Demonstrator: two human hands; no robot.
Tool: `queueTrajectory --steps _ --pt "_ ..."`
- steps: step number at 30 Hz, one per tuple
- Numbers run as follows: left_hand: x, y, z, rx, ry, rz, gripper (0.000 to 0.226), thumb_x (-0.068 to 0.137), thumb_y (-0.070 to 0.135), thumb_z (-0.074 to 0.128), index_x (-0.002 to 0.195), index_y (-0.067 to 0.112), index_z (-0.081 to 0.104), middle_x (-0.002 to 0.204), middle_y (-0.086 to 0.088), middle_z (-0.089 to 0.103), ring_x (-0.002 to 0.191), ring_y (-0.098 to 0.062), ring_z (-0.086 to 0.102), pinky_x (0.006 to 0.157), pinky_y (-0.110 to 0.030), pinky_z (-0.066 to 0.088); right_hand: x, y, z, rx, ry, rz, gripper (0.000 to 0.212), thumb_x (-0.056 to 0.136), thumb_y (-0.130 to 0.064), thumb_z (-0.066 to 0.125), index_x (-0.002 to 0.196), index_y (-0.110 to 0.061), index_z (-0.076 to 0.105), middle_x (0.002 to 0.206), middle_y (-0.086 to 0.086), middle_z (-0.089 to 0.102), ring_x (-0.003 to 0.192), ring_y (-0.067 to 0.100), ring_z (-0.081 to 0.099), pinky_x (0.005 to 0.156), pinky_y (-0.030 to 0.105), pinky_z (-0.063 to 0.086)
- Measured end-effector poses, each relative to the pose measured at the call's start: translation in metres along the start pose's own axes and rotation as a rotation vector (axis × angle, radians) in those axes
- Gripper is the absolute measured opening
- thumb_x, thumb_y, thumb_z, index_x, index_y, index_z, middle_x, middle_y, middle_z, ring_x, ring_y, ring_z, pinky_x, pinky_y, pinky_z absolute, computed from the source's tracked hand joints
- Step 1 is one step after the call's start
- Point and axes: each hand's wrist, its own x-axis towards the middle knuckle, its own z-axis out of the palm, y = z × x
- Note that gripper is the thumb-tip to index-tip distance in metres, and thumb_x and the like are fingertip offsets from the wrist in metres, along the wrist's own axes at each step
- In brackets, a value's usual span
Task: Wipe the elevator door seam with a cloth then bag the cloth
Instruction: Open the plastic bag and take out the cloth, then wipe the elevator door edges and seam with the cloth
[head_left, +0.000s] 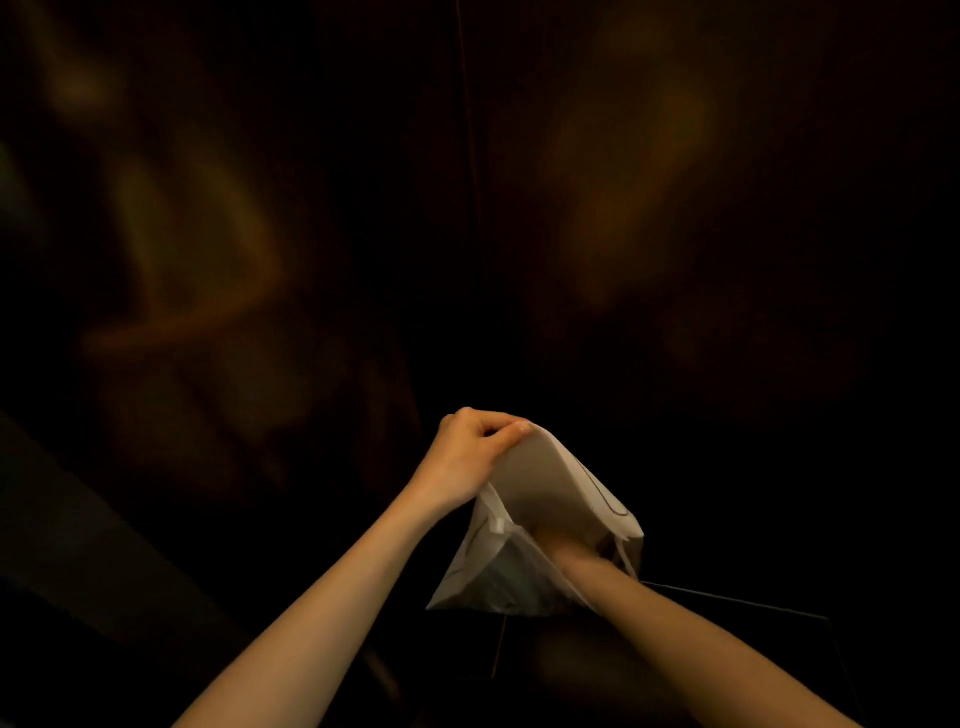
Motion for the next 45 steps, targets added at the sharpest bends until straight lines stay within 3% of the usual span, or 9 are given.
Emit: queueTrajectory --steps 9,14,20,23,26,35,40,43,45 --pt "-0.013 -0.001 0.002 -0.012 -0.034 -0.023 0.023 0.094 0.022 0.053 0.106 0.018 0.072 0.101 0.004 0.072 0.093 -0.003 0.065 0.077 -0.016 0.053 -0.062 -0.040 -0.029 -0.435 -0.111 -0.068 0.041 0.102 -0.028 0.028 0.141 -0.015 0.035 0.149 0.011 0.031 0.136 0.031 0.030 0.111 0.038 0.021" --pt "-0.020 -0.019 -0.002 0.066 0.029 -0.113 0.022 0.093 0.025 0.055 0.102 0.021 0.074 0.097 0.006 0.073 0.092 -0.001 0.063 0.077 -0.014 0.049 -0.081 -0.058 -0.049 -0.439 -0.081 -0.173 0.034 0.091 -0.031 0.046 0.121 -0.015 0.052 0.127 0.011 0.055 0.114 0.026 0.053 0.097 0.037 0.042" --pt "-0.022 -0.051 0.003 0.157 0.023 -0.275 0.027 0.093 0.030 0.054 0.088 0.015 0.076 0.084 -0.012 0.073 0.079 -0.019 0.067 0.074 -0.040 0.052 -0.104 -0.079 -0.089 -0.480 -0.002 -0.305 0.031 0.089 -0.033 0.045 0.104 -0.010 0.059 0.114 0.013 0.062 0.104 0.027 0.057 0.083 0.034 0.043" --pt "-0.025 -0.070 0.004 0.182 0.031 -0.334 0.033 0.094 0.030 0.052 0.075 0.011 0.073 0.076 -0.024 0.067 0.062 -0.021 0.057 0.060 -0.041 0.045 -0.124 -0.088 -0.104 -0.356 0.031 -0.386 0.021 0.087 -0.030 0.049 0.093 -0.014 0.061 0.095 0.007 0.064 0.087 0.020 0.060 0.068 0.030 0.043" --pt "-0.028 -0.077 0.005 0.156 0.058 -0.383 0.033 0.094 0.025 0.053 0.071 0.015 0.074 0.068 -0.011 0.068 0.066 -0.016 0.061 0.064 -0.035 0.047 -0.140 -0.093 -0.121 -0.118 0.180 -0.398 0.016 0.085 -0.027 0.053 0.072 -0.017 0.052 0.074 0.000 0.055 0.068 0.014 0.053 0.054 0.025 0.034" --pt "-0.038 -0.088 -0.004 0.134 0.092 -0.464 0.029 0.095 0.021 0.051 0.077 0.018 0.074 0.082 -0.011 0.073 0.076 -0.021 0.067 0.072 -0.035 0.052 -0.142 -0.080 -0.177 0.426 0.466 -0.289 0.009 0.079 -0.004 0.057 0.079 -0.002 0.048 0.076 0.015 0.053 0.070 0.026 0.053 0.058 0.035 0.040" --pt "-0.036 -0.087 -0.013 0.101 0.119 -0.464 0.031 0.096 0.020 0.050 0.082 0.011 0.076 0.079 -0.013 0.072 0.076 -0.027 0.068 0.071 -0.037 0.053 -0.159 -0.070 -0.197 0.181 0.628 -0.411 0.018 0.083 0.007 0.045 0.092 -0.009 0.046 0.083 0.004 0.050 0.072 0.015 0.050 0.060 0.029 0.038" --pt "-0.033 -0.080 -0.021 0.053 0.114 -0.453 0.027 0.095 0.020 0.052 0.087 0.011 0.076 0.081 -0.009 0.073 0.077 -0.021 0.069 0.075 -0.034 0.055 -0.158 -0.056 -0.202 -0.064 0.486 -0.404 0.006 0.087 -0.008 0.053 0.084 -0.012 0.049 0.090 0.002 0.043 0.080 0.018 0.047 0.070 0.031 0.037" --pt "-0.032 -0.072 -0.028 0.023 0.096 -0.433 0.026 0.094 0.021 0.054 0.083 0.011 0.076 0.078 -0.008 0.073 0.075 -0.021 0.069 0.072 -0.032 0.055 -0.155 -0.046 -0.204 -0.125 0.329 -0.328 0.022 0.090 -0.025 0.055 0.073 -0.014 0.046 0.085 0.002 0.040 0.076 0.019 0.046 0.069 0.033 0.036"
